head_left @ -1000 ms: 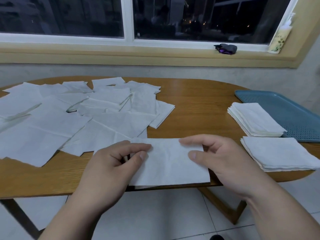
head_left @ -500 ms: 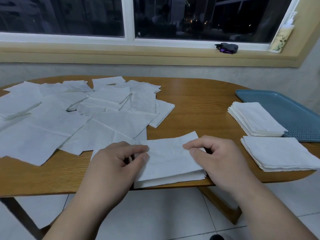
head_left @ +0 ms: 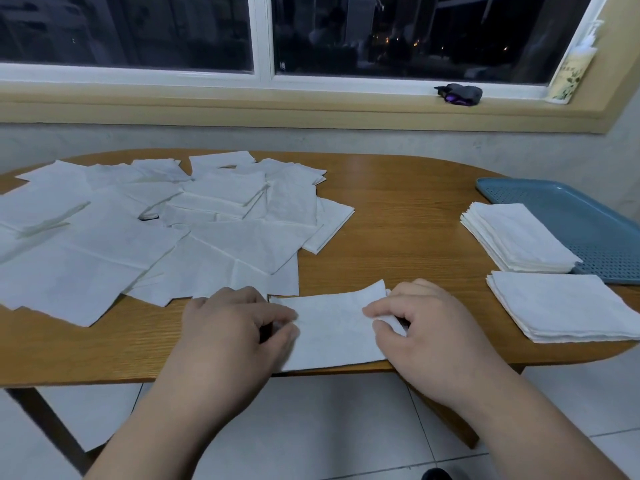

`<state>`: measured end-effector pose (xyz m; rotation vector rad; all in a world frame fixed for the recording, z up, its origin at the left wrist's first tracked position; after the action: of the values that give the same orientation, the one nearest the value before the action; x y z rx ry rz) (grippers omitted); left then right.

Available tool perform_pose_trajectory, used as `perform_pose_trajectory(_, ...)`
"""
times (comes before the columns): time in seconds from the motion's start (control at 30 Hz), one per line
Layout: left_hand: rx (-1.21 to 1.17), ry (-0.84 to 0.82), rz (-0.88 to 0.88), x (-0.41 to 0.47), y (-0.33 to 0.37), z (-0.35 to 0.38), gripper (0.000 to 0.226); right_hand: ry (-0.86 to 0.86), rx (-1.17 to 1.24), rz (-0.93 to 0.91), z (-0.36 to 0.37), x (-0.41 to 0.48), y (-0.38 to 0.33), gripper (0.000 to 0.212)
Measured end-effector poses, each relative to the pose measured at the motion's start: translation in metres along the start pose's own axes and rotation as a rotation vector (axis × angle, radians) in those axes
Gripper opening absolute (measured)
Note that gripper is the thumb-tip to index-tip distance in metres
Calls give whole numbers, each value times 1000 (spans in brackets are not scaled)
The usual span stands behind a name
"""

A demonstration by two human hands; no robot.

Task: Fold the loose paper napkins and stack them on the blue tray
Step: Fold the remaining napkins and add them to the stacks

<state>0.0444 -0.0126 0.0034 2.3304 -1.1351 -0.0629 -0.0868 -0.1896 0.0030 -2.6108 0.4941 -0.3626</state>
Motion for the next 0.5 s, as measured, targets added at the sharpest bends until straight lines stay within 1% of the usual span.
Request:
perform_pose_trajectory(0.07,63,49,9,0,0,-1,4,7,-52,2,-1,-1,0,20)
perform_pose_trajectory(0.13,103,78,27,-2,3,-3,13,20,-57,36,-4,-2,2,18)
perform_pose_trajectory(0.23,70,43,108,-3,6,0,24,21,-60,69,-6,-3,6,18)
perform_pose_trajectory(0.33,62,-17,183,-4,7,7,25,4,-72,76,-5,-3,7,19)
perform_pose_trajectory(0.5,65,-38,203,-4,8,7,21,17,-82,58,-8,-4,7,23)
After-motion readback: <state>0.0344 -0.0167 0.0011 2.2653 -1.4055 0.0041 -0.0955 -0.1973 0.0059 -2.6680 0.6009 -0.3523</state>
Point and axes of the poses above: each hand's wrist, its own x-axis towards the middle knuckle, its own z-axis out of the palm, y = z × x, the point moved 6 cm from there along x, towards the middle knuckle, and after that the axes turned 9 degrees about -y, right-handed, at the moved point
